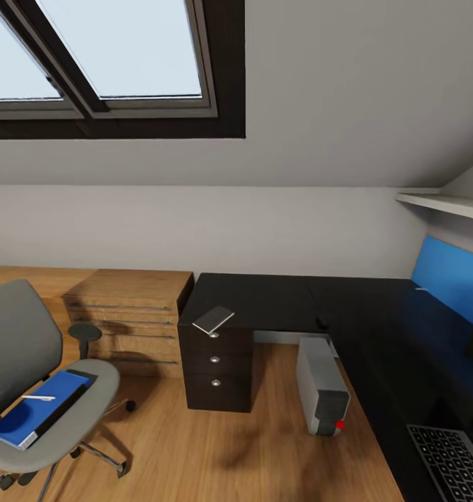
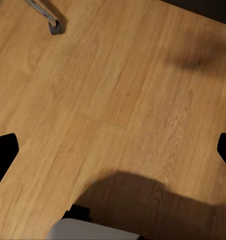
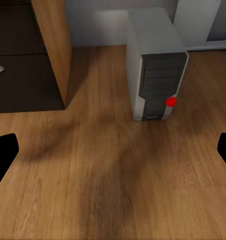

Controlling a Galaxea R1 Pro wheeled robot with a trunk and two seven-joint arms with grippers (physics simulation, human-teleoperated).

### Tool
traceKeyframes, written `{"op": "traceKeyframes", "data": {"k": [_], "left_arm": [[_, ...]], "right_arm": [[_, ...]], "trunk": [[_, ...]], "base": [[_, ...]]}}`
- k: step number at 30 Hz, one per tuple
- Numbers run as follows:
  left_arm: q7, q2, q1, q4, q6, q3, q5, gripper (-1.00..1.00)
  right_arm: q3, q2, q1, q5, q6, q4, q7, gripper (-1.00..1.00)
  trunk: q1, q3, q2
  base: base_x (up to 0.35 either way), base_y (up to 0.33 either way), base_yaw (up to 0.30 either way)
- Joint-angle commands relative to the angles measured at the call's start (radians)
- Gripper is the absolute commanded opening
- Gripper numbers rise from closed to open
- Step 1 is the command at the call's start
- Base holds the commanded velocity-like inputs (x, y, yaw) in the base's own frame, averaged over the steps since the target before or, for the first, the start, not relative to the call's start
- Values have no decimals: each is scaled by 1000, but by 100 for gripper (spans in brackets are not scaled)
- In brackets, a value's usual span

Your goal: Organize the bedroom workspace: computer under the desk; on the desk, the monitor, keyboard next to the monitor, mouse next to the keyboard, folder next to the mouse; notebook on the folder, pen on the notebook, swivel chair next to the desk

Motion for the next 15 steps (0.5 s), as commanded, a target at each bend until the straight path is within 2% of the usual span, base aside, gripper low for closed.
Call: {"op": "traceKeyframes", "data": {"k": [1,5,7,9,11,13,14,15], "left_arm": [[0,0,0,0,-11,-1,9,100],[-1,0,0,52,-100,-2,8,100],[-3,1,0,98,-175,-3,6,100],[-5,1,0,154,-292,-5,2,100],[-6,1,0,182,-351,-6,-4,100],[-7,1,0,245,-460,-7,-33,100],[-7,1,0,261,-482,-7,-45,100],[-7,1,0,289,-518,-7,-71,100]], "right_arm": [[-4,0,-1,-1,-4,2,4,100],[-4,0,-1,-1,-4,2,4,100],[-4,0,-1,-1,-4,2,4,100],[-4,0,-1,-1,-4,2,4,100],[-4,0,-1,-1,-4,2,4,100],[-5,0,-1,-1,-5,2,4,100],[-5,0,-1,-1,-5,2,4,100],[-5,0,-1,-1,-5,2,4,100]], "trunk": [[-4,2,6],[-19,15,34],[-27,21,48],[-34,27,62],[-42,33,76],[-50,40,90],[-54,43,97],[-54,43,97]], "base": [[0,0,0],[0,0,0],[0,0,0],[0,0,0],[0,0,0],[0,0,0],[0,0,0],[0,0,0]]}}
